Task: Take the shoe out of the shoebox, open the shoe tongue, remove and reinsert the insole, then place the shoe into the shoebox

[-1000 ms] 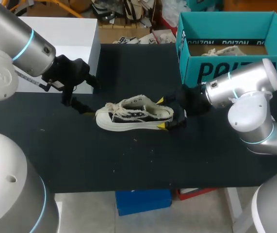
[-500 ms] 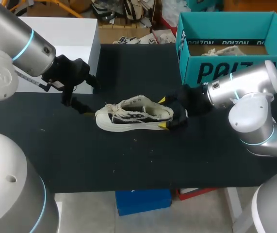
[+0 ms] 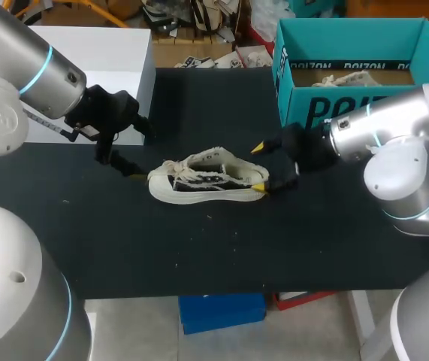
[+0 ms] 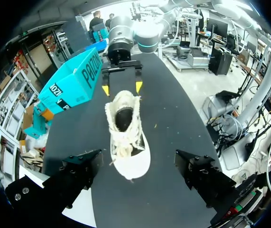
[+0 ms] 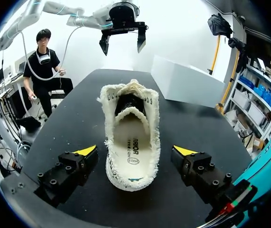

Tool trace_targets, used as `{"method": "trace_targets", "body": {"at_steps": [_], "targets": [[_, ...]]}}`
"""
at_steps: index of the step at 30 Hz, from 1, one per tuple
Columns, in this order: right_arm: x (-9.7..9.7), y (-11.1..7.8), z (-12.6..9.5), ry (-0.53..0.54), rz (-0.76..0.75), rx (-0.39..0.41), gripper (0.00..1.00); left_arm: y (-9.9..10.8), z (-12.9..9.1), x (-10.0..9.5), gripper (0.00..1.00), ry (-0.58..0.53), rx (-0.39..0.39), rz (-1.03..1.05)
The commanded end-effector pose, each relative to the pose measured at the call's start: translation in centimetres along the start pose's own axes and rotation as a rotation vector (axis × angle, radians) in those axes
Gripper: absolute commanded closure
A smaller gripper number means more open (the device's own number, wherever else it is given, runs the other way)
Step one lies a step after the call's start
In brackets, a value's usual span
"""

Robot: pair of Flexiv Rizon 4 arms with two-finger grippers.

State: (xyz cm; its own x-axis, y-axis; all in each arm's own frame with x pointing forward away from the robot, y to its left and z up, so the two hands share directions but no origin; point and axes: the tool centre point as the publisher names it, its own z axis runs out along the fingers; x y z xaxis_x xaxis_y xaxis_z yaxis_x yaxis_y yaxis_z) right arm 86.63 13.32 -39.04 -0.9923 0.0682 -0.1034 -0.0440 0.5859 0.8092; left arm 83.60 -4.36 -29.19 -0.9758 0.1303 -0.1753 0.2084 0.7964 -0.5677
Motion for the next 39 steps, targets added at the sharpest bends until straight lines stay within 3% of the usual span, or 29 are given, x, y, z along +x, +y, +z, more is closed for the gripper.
{"method": "trace_targets", "body": {"at_steps": [1, 39], "targets": [[-0.1, 0.2, -0.2, 0.004, 0.001, 0.007, 0.0, 0.1, 0.2, 0.1, 0.0, -0.005, 0.0, 0.002], [0.5, -2.0, 3.3, 0.014, 0.057, -0.037, 0.0, 0.1, 0.2, 0.1, 0.0, -0.005, 0.0, 0.002]]}}
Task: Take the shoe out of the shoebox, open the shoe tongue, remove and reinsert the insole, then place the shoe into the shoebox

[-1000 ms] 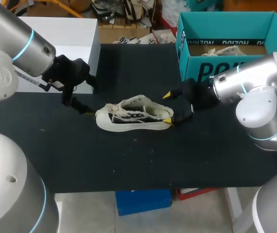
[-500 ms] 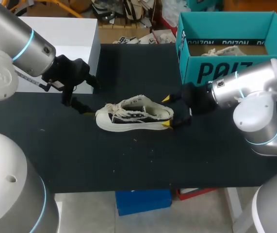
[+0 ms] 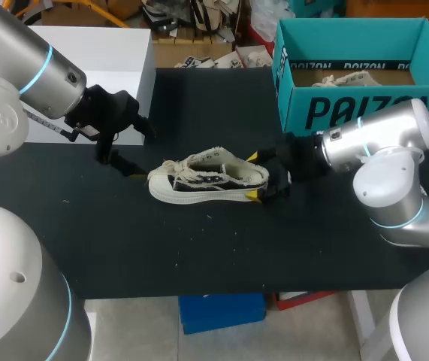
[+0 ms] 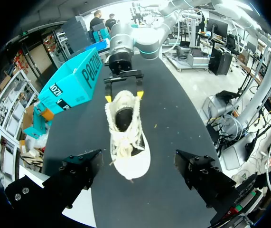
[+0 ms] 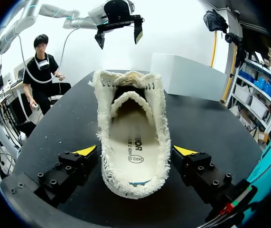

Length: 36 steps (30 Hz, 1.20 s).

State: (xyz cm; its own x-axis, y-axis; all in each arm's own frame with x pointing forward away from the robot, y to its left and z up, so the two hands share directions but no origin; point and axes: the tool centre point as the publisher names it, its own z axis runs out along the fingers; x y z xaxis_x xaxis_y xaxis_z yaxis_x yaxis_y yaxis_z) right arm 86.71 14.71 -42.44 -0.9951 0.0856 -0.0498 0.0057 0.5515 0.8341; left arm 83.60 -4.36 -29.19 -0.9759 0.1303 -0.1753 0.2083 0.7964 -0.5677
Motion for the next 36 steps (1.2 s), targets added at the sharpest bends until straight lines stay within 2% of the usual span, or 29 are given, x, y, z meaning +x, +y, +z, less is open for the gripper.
{"method": "trace_targets", "body": {"at_steps": [1, 22, 23, 24, 36], "targets": [[0.11, -0.16, 0.25, -0.002, 0.005, 0.0, 0.0, 0.07, 0.15, 0.07, 0.0, -0.005, 0.0, 0.002], [0.46, -0.49, 1.08, 0.013, 0.028, -0.013, 0.0, 0.07, 0.15, 0.07, 0.0, -0.005, 0.0, 0.002], [0.46, -0.46, 1.09, 0.016, 0.029, 0.004, 0.0, 0.07, 0.15, 0.07, 0.0, -0.005, 0.0, 0.002], [0.46, -0.46, 1.11, 0.012, 0.028, 0.009, 1.0, 0.07, 0.15, 0.07, 0.0, -0.005, 0.0, 0.002], [0.46, -0.46, 1.11, 0.012, 0.028, 0.009, 1.0, 0.07, 0.15, 0.07, 0.0, -0.005, 0.0, 0.002]]}}
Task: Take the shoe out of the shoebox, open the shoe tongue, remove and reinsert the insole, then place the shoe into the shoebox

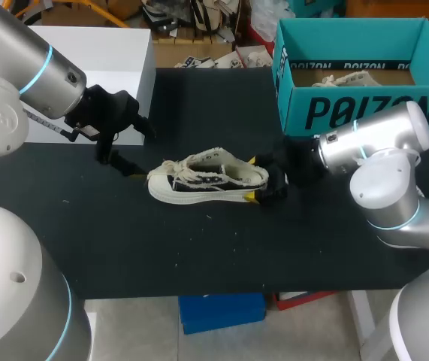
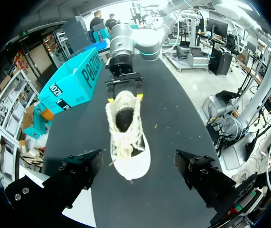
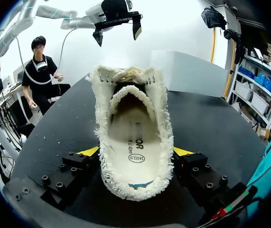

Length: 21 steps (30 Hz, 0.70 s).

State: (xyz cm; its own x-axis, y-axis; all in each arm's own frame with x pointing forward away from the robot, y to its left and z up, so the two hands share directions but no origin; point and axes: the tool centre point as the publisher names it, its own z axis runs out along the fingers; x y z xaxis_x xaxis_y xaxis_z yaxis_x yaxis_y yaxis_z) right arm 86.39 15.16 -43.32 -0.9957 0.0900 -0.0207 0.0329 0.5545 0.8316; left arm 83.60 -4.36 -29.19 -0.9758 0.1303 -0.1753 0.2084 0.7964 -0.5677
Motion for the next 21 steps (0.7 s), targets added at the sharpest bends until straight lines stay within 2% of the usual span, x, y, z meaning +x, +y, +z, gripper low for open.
{"method": "trace_targets", "body": {"at_steps": [1, 7, 11, 15, 17, 18, 19, 21], "targets": [[0.1, 0.0, 0.3, -0.001, 0.002, 0.003, 1.0, 0.1, 0.2, 0.1, 0.0, -0.005, 0.0, 0.002], [0.1, 0.0, 0.3, -0.001, 0.002, 0.003, 1.0, -2.1, 0.5, 0.7, 0.0, 0.001, -0.134, -0.046], [0.1, 0.0, 0.3, -0.001, 0.002, 0.003, 1.0, -3.6, 1.1, 1.0, 0.0, -0.037, -0.273, -0.163], [0.1, 0.0, 0.3, -0.001, 0.002, 0.003, 1.0, -5.0, 1.5, 1.2, 0.0, -0.073, -0.329, -0.273], [0.1, 0.0, 0.3, -0.001, 0.002, 0.003, 1.0, -5.5, 1.8, 1.2, 0.0, -0.094, -0.331, -0.368], [0.1, 0.0, 0.3, -0.001, 0.002, 0.003, 1.0, -5.9, 1.9, 1.3, 0.0, -0.096, -0.316, -0.39], [0.1, 0.0, 0.3, -0.001, 0.002, 0.003, 1.0, -6.4, 1.9, 1.3, 0.0, -0.084, -0.25, -0.376], [0.1, 0.0, 0.3, -0.001, 0.002, 0.003, 1.0, -6.4, 1.9, 1.3, 0.0, -0.084, -0.25, -0.376]]}}
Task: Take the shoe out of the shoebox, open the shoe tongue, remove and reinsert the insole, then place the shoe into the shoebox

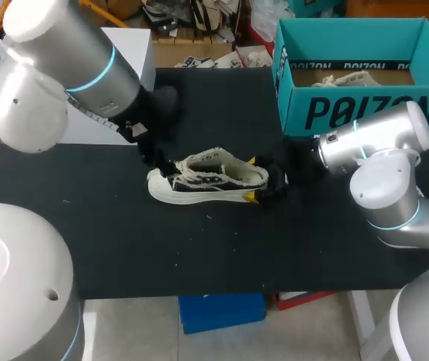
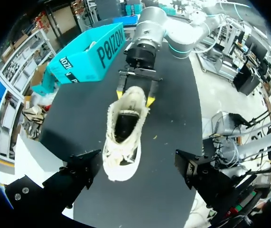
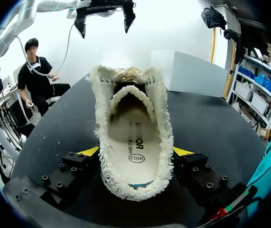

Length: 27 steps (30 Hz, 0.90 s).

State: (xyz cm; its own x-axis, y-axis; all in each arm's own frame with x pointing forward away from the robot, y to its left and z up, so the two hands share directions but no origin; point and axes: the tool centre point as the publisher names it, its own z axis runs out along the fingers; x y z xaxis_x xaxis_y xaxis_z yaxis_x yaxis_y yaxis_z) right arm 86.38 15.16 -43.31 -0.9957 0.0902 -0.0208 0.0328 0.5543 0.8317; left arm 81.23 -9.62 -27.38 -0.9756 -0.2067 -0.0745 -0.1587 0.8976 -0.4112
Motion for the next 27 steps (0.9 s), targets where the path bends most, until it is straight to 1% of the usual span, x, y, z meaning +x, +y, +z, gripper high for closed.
{"method": "trace_targets", "body": {"at_steps": [1, 12, 14, 16, 18, 20, 22, 25, 26, 27], "targets": [[0.0, 0.0, 0.3, -0.001, 0.002, 0.003, 1.0, -0.7, 0.2, 0.3, 0.0, -0.003, -0.021, -0.031], [0.0, 0.0, 0.3, -0.001, 0.002, 0.003, 1.0, -0.7, 0.2, 0.3, 0.0, -0.003, -0.021, -0.031], [0.0, 0.0, 0.3, -0.001, 0.002, 0.003, 1.0, -0.4, 0.6, 0.1, 0.0, 0.023, -0.028, -0.104], [0.0, 0.0, 0.3, -0.001, 0.002, 0.003, 1.0, -0.5, 0.9, 0.1, 0.0, 0.032, -0.006, -0.188], [0.0, 0.0, 0.3, -0.001, 0.002, 0.003, 1.0, -0.8, 1.3, -0.2, 0.0, 0.014, -0.024, -0.269], [0.0, 0.0, 0.3, -0.001, 0.002, 0.003, 1.0, -1.1, 1.5, -0.3, 0.0, 0.042, -0.038, -0.357], [0.0, 0.0, 0.3, -0.001, 0.002, 0.003, 1.0, -1.4, 1.7, -0.5, 0.0, 0.025, -0.072, -0.433], [0.0, 0.0, 0.3, -0.001, 0.002, 0.003, 1.0, -1.8, 2.1, -0.5, 0.0, -0.004, -0.145, -0.51], [0.0, 0.0, 0.3, -0.001, 0.002, 0.003, 1.0, -1.9, 2.2, -0.6, 0.0, -0.029, -0.187, -0.559], [0.0, 0.0, 0.3, -0.001, 0.002, 0.003, 1.0, -2.0, 2.3, -0.8, 0.0, -0.034, -0.197, -0.601]]}}
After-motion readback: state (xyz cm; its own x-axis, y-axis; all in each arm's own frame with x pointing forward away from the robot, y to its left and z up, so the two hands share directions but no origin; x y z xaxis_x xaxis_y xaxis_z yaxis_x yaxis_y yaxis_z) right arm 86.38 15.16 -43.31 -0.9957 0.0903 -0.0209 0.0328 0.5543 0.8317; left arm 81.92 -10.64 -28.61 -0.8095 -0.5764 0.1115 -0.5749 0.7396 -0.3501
